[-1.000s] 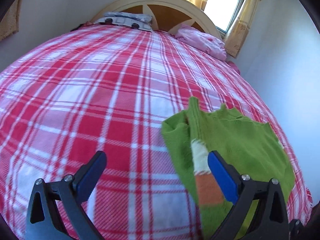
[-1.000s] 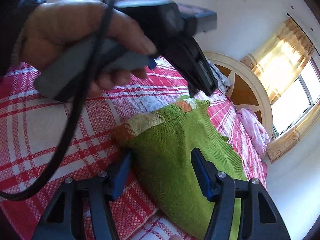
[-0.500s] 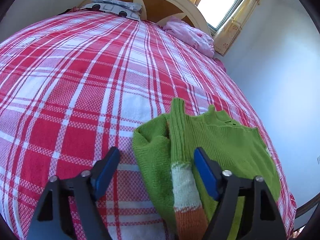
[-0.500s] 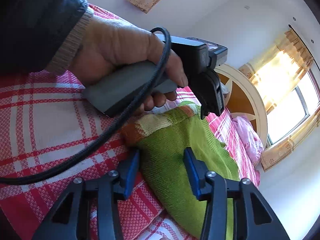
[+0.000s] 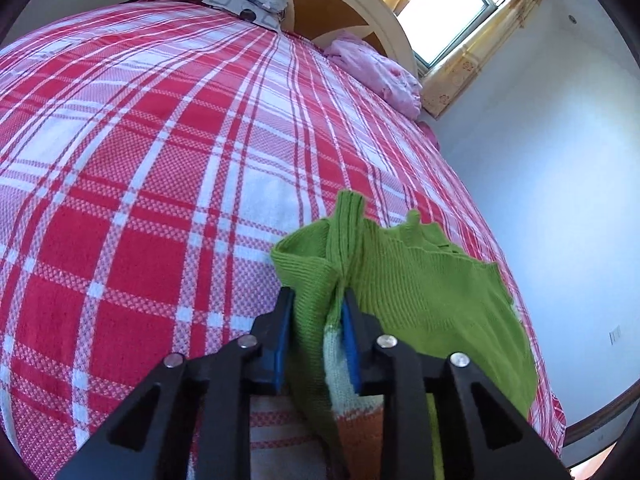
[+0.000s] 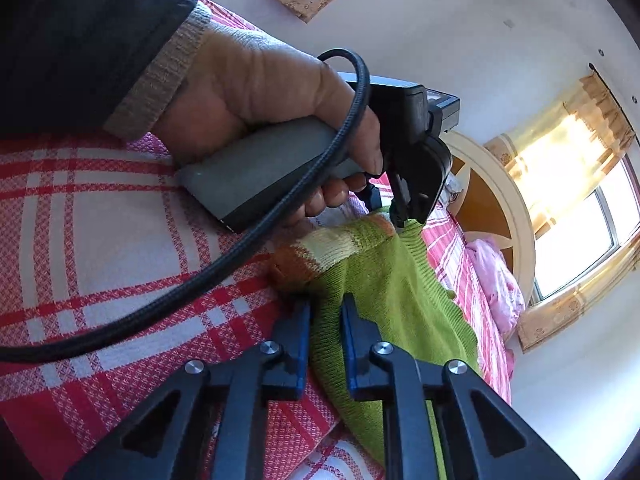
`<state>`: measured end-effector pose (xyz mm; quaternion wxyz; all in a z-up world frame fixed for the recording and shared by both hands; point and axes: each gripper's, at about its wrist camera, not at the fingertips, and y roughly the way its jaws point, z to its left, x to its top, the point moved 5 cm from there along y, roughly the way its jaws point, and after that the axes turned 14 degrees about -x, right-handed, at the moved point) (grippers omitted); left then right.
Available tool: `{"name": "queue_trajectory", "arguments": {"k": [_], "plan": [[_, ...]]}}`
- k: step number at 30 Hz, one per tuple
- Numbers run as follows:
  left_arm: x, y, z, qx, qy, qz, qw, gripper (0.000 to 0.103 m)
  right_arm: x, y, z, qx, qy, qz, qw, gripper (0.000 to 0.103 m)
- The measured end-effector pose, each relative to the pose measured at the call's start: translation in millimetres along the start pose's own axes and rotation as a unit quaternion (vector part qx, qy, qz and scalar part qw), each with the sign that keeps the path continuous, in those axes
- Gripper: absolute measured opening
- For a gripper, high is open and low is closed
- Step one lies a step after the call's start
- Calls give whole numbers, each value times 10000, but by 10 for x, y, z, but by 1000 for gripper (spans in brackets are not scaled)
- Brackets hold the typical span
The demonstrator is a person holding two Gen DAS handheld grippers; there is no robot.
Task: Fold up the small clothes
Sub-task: 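Lift the side edge with both tools and fold it across the sweater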
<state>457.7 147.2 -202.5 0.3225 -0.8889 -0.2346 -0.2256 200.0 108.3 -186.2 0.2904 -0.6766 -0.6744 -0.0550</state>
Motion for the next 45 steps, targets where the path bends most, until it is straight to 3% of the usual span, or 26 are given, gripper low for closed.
{"name": "queue_trajectory", "arguments": {"k": [3, 7, 12, 22, 28, 45], "plan": [[2, 3, 4, -40, 12, -21, 10000, 29, -2, 14, -10, -84, -54, -27, 9999, 14], [-4, -6, -29, -139, 116, -7, 9998, 16, -9, 1, -31, 4, 61, -35, 10000, 13], [18, -28, -12, -273, 22, 10, 9996, 15, -16, -33, -138, 115, 287, -105, 9995, 12], [70, -95, -109, -471, -356, -204, 9980, 13, -108, -111, -670, 641, 1436, -96, 9875, 10], [127, -115, -316, -587, -324, -303, 9973, 13, -187, -161, -974, 525, 1881, -250, 9804, 9], [308, 104, -905, -1004, -312, -464, 9934, 13, -634, -95, -1636, 433, 2717, -170, 9612, 5]]}}
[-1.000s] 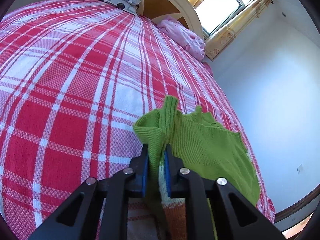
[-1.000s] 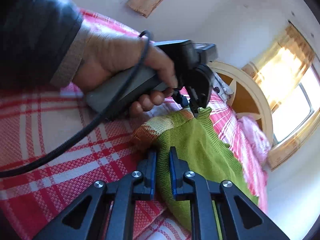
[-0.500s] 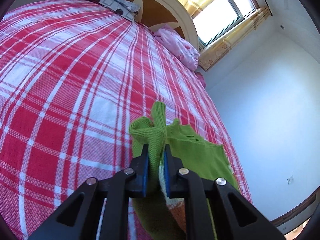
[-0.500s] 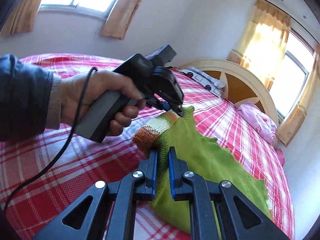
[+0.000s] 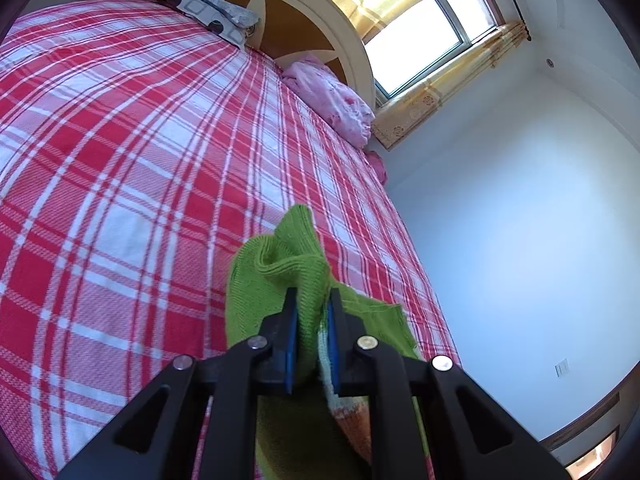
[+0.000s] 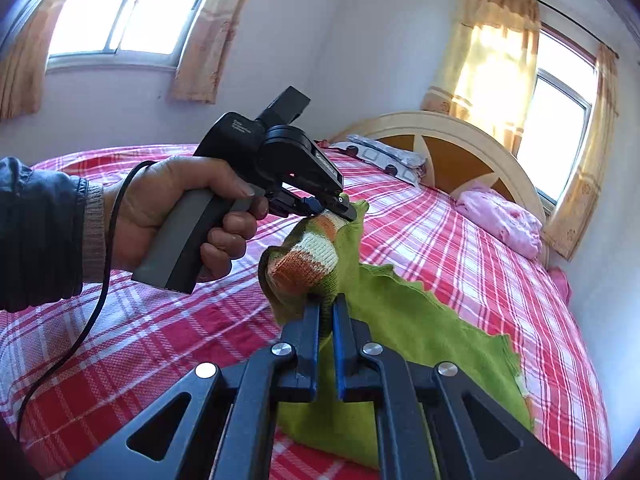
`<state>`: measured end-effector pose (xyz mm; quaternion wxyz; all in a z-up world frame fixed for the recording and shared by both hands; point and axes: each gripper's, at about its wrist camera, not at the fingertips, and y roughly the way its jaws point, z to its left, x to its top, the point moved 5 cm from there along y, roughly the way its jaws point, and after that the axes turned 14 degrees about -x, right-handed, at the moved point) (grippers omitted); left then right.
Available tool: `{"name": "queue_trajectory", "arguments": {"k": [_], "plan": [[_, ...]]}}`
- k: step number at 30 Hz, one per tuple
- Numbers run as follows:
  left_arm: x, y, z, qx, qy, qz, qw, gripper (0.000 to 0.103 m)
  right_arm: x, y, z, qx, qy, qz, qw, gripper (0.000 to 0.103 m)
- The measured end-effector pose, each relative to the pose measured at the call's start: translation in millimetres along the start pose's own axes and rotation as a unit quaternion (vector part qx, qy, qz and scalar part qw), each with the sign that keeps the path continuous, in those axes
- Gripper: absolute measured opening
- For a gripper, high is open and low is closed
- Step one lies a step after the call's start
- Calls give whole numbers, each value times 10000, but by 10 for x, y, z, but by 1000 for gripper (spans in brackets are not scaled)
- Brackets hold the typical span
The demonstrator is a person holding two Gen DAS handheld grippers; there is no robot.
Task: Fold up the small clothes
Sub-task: 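Lift the side edge with both tools and fold it across the sweater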
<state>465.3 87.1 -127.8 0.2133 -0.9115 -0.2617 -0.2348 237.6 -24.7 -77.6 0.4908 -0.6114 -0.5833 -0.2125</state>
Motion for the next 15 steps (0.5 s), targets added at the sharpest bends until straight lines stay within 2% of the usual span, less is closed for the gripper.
{"name": "queue_trajectory", "arguments": {"k": [15], "plan": [[15, 620, -555, -94, 318, 303, 9990, 13, -201, -61, -815, -133, 854, 109, 9962, 5]]}}
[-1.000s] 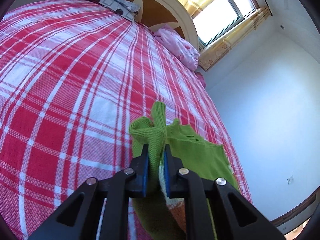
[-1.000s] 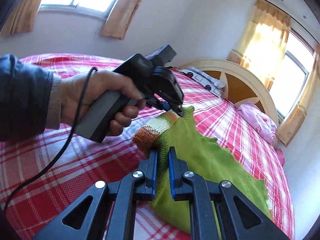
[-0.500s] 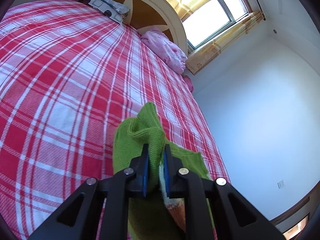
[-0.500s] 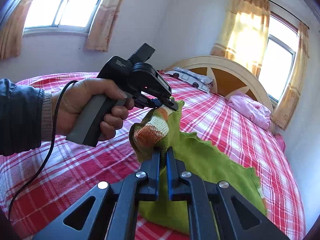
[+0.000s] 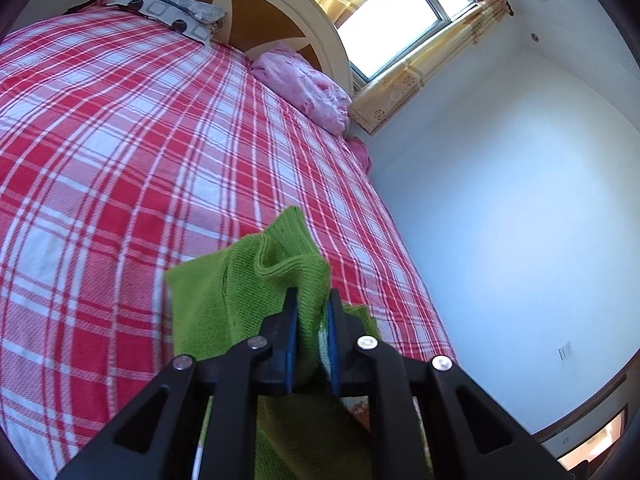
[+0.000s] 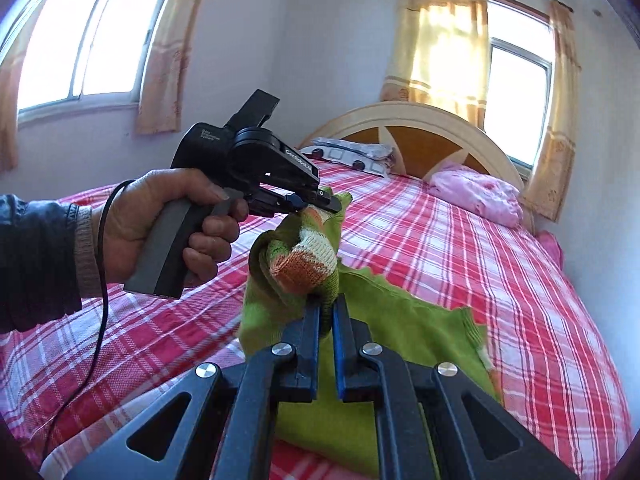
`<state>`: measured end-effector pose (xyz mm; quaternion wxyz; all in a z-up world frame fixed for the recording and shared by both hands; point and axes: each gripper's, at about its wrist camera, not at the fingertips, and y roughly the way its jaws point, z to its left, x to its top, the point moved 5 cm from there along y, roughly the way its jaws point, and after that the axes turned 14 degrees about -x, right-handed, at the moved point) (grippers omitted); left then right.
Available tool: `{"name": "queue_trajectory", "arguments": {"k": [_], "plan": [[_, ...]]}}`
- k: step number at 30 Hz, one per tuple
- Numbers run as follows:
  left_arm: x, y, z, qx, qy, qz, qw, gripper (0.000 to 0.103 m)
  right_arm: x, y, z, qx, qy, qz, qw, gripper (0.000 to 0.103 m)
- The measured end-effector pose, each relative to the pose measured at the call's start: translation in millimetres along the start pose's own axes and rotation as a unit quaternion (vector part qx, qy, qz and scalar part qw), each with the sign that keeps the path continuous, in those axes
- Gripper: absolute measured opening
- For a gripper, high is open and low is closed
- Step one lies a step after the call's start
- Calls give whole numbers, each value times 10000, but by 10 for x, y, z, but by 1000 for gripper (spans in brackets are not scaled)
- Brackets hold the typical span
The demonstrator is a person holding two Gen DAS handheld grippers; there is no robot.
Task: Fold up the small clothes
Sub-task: 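Lift the side edge with both tools and fold it across the sweater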
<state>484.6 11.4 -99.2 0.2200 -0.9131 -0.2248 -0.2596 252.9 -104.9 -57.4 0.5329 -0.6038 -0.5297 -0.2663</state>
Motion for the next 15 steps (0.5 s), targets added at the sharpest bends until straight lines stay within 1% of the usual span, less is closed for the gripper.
{"name": "queue_trajectory", "arguments": {"k": [6, 10, 15], "plan": [[-34, 347, -238, -39, 150, 240, 9996, 13, -81, -13, -304, 15, 327, 106, 9994, 5], [-67, 560, -376, 114, 290, 403, 9987, 13, -180, -5, -524, -30, 556, 219, 9982, 5], [-158, 841, -450, 135, 303, 642, 9974, 13, -310, 34, -774, -80, 815, 387, 9959, 5]]}}
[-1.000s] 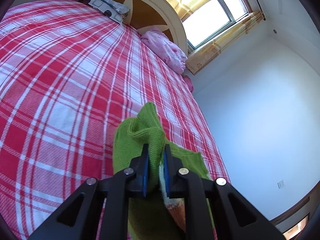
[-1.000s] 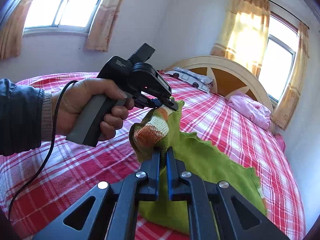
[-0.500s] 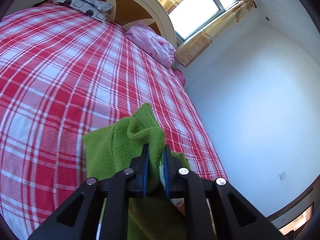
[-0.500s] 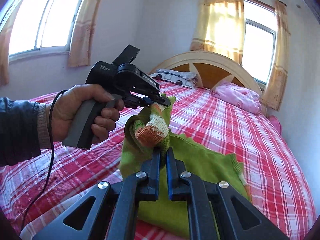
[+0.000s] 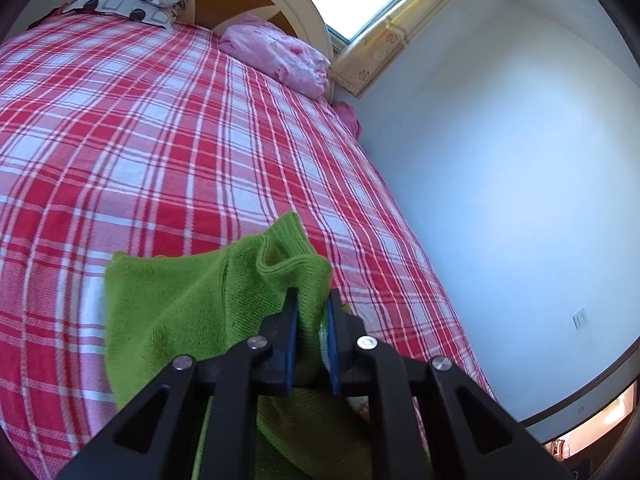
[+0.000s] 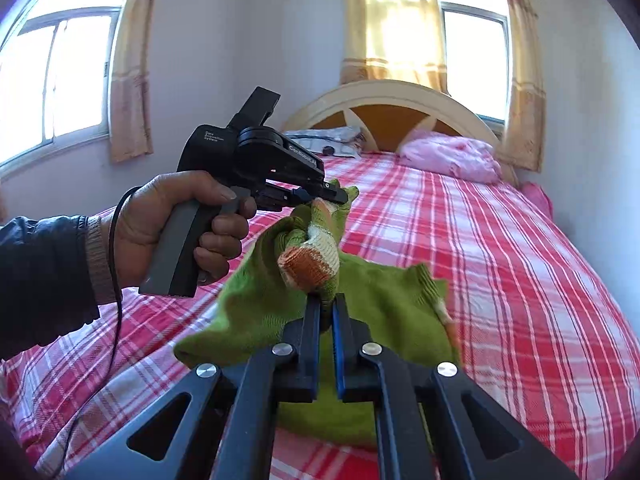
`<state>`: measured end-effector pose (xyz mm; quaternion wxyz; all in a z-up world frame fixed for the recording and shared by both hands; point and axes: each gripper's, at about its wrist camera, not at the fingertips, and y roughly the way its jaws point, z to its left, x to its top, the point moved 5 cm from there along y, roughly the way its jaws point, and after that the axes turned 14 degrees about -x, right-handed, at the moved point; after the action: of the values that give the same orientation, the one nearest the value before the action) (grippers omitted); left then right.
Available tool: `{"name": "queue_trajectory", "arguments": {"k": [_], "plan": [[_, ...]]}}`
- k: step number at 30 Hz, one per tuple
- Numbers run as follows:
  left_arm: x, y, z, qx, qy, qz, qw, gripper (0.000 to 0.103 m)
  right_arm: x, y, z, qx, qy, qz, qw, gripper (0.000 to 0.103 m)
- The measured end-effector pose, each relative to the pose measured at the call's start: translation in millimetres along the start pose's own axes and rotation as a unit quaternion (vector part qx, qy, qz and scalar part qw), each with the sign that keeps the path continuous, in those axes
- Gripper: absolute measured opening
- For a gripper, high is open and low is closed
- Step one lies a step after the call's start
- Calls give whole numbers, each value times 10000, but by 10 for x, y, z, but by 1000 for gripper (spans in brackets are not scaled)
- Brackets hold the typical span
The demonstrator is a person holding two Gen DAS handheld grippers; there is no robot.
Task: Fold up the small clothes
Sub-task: 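Lift the side edge with both tools and fold it across the sweater, then open the left tool while the right tool keeps holding the folded sweater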
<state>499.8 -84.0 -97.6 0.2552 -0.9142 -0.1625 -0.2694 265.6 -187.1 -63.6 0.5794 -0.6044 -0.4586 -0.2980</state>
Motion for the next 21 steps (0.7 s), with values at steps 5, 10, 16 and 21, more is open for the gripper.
{"name": "queue_trajectory", "arguments": {"k": [5, 10, 16, 21], "plan": [[-94, 249, -173, 53, 163, 245, 9996, 13, -115, 5, -219, -35, 208, 157, 9997, 4], [-191, 470, -241, 230, 314, 497, 9980, 13, -283, 67, -417, -18, 482, 435, 9979, 4], [-312, 779, -319, 556, 618, 779, 9935, 13, -530, 162, -640, -1, 845, 883, 9925, 3], [-429, 1014, -359, 881, 970, 1021, 9861, 10, -758, 325, -801, 31, 1203, 1355, 9834, 2]]}}
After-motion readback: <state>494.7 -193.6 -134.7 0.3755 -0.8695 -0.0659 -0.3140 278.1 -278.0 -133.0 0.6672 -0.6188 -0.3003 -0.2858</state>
